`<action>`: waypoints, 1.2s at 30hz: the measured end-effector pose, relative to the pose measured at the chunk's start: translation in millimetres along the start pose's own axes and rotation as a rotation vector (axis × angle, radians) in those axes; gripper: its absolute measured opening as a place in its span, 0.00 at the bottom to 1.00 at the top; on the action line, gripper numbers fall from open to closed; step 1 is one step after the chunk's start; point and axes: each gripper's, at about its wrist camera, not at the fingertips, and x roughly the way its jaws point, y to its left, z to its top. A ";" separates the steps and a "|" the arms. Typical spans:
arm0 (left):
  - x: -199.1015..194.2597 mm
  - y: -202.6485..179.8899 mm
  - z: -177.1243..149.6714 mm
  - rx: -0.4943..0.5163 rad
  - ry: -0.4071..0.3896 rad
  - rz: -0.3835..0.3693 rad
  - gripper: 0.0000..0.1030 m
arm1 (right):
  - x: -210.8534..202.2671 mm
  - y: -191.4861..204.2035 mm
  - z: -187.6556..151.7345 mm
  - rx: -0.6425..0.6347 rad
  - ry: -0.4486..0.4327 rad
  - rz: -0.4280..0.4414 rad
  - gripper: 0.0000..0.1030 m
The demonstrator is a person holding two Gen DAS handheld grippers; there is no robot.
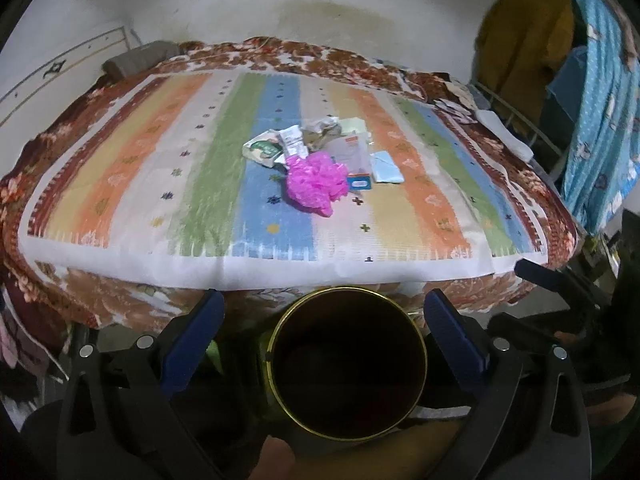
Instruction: Collect trash
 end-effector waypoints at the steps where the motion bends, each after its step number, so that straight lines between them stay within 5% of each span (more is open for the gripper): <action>1: 0.2 2.5 -0.4 -0.011 0.002 -0.001 0.95 | 0.5 0.1 0.0 0.000 0.002 -0.003 0.92; 11: 2.1 8.0 0.1 -0.043 0.016 -0.053 0.95 | 3.0 -2.3 -0.8 0.005 0.007 -0.001 0.92; 36: 3.8 3.6 1.1 -0.042 0.022 -0.033 0.94 | 4.7 -4.9 2.3 0.033 0.017 0.016 0.92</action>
